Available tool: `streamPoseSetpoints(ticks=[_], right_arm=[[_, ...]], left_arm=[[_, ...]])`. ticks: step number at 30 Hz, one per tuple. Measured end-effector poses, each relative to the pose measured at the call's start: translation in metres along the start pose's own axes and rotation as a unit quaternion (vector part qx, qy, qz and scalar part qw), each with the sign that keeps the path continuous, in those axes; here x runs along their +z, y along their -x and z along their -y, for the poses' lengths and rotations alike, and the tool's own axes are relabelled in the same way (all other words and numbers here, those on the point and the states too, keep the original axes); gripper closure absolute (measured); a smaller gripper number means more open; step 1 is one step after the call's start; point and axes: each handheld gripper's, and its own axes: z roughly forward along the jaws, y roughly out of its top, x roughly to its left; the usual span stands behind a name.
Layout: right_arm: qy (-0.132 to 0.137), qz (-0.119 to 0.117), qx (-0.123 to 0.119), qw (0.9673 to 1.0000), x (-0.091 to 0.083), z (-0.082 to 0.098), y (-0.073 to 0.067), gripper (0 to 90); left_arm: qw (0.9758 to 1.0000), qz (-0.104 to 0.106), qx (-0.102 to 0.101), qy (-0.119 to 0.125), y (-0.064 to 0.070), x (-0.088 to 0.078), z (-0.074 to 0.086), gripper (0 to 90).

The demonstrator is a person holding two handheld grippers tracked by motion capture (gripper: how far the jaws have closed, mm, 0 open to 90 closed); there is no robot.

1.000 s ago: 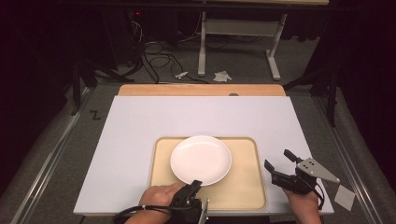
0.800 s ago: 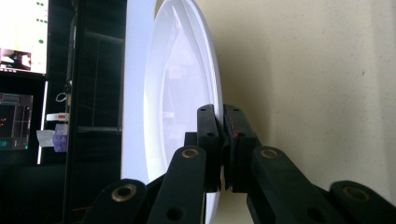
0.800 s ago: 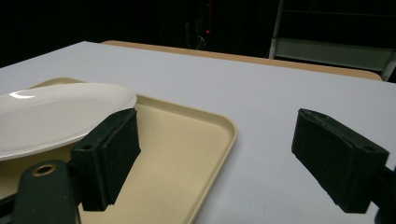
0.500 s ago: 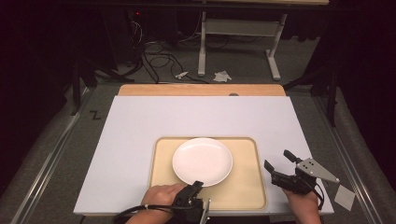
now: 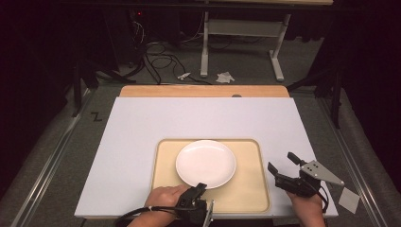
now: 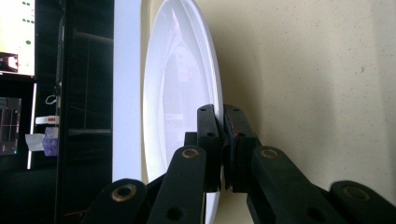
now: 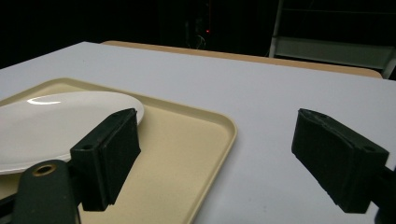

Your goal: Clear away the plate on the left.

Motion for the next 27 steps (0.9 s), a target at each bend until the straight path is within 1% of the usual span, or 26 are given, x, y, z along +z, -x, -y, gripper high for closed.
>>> streamPoseSetpoints(ticks=[3, 4, 6, 11, 14, 16, 19, 20, 22, 23, 24, 27], right_arm=[[0.0, 0.0, 0.0, 1.0, -0.0001, -0.0001, -0.0001, 16.2], [0.0, 0.0, 0.0, 1.0, 0.0, -0.0001, -0.0001, 16.2], [0.0, -0.001, 0.0, 1.0, 0.0001, -0.0001, -0.0002, 16.2], [0.0, 0.0, -0.001, 1.0, -0.0001, -0.0002, -0.0003, 16.2], [0.0, 0.0, 0.0, 1.0, -0.0002, -0.0003, -0.0004, 16.2], [0.0, -0.001, -0.002, 1.0, -0.0002, -0.0004, -0.0005, 16.2], [0.0, -0.001, -0.002, 1.0, -0.0003, -0.0005, -0.0005, 16.2], [0.0, -0.001, -0.002, 1.0, -0.0001, -0.0004, -0.0005, 16.2], [0.0, -0.002, -0.002, 1.0, -0.0001, -0.0004, -0.0005, 16.2], [0.0, -0.002, -0.002, 1.0, -0.0001, -0.0004, -0.0005, 16.2], [0.0, -0.002, -0.002, 1.0, 0.0, -0.0005, -0.0008, 16.2], [0.001, -0.002, -0.002, 1.0, -0.0001, -0.0008, -0.0013, 16.2]], left_arm=[[1.0, 0.003, -0.001, -0.002, -0.0004, 0.0003, 0.0009, 87.0], [1.0, 0.008, -0.004, 0.0, -0.0004, 0.0007, 0.0019, 87.1], [0.9999, 0.009, -0.007, 0.001, -0.0003, 0.0007, 0.0025, 87.1], [0.9999, 0.016, -0.007, 0.0, -0.0001, 0.0004, 0.0026, 86.9], [0.9998, 0.02, -0.003, 0.002, 0.0025, 0.0006, 0.0021, 86.6], [0.9996, 0.028, -0.005, 0.001, 0.0026, 0.0008, 0.0019, 86.0], [0.9995, 0.032, -0.005, 0.001, 0.0031, 0.0015, 0.002, 85.1], [0.9993, 0.037, -0.003, 0.0, 0.0032, 0.0019, 0.0019, 84.8], [0.999, 0.045, -0.009, 0.0, 0.0031, 0.0019, 0.0019, 84.1], [0.999, 0.045, -0.009, 0.0, 0.0031, 0.0019, 0.0019, 83.7], [0.9985, 0.053, -0.013, 0.002, 0.003, 0.0021, 0.002, 83.3], [0.9983, 0.057, -0.014, 0.003, 0.0033, 0.0023, 0.0018, 82.1]])
